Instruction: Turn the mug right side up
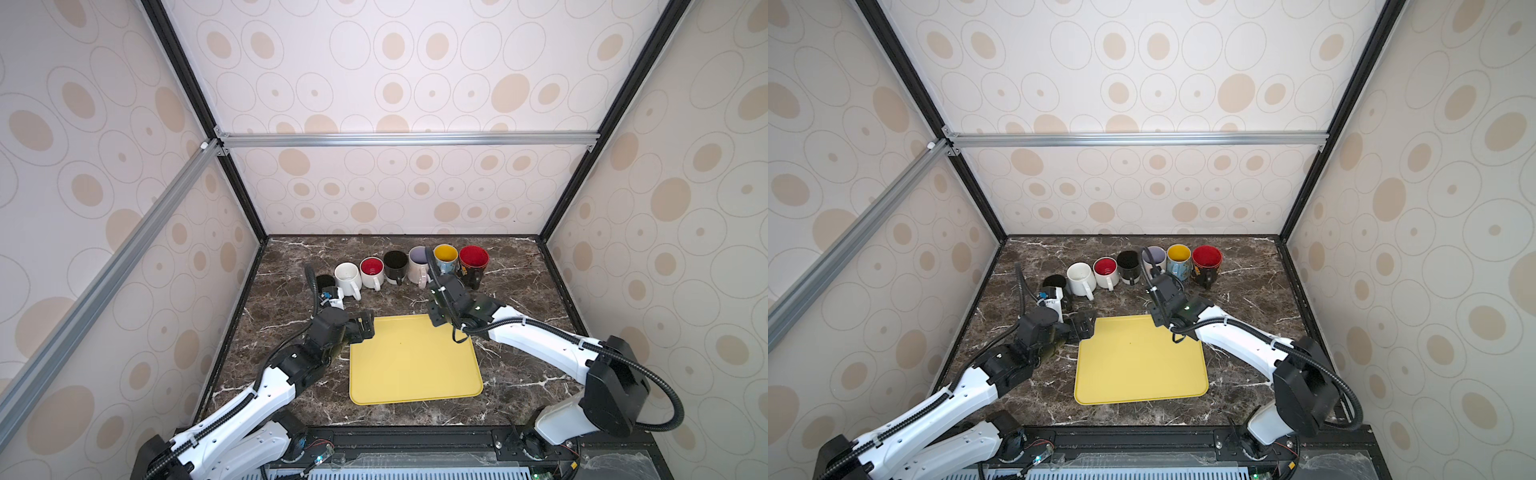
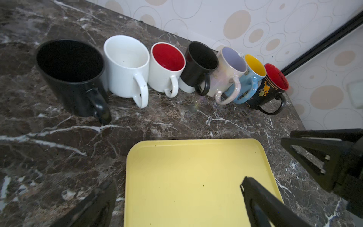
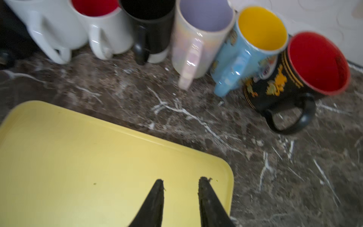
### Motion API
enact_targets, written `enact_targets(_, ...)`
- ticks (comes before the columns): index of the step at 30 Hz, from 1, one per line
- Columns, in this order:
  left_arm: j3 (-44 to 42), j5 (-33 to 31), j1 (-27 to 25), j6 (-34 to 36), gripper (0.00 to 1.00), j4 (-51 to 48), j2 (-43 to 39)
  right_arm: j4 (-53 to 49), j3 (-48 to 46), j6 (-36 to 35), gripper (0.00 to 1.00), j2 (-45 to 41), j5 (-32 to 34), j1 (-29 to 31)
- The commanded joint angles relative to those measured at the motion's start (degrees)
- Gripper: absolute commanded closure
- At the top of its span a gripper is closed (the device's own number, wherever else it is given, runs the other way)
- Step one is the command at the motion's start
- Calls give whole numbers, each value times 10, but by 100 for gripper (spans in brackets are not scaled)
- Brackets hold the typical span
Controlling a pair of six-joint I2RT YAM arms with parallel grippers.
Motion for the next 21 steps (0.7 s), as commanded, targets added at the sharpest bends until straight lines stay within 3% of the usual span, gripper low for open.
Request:
enact_targets(1,16,-65,-13,39,0,64,16,-1,-48,22,63,-64,25,-20)
enact_targets(3,-4,-85,-14,52,0,109,18,3,-76,15,54,-98,47,-37)
enact_targets(10,-61,-132,-16,123,0,220,14,19,-137,27,2,-184,75,-89)
enact_targets(14,-87,-163,-16,157,0,272,21,67,-170,22,1,-193,134,-91)
enact_targets(18,-144,-185,-16,233,0,386,21,167,-230,-17,1,-203,136,-91)
enact_targets(21,-149,-264,-15,298,0,410,31,221,-264,-70,2,-196,138,-91)
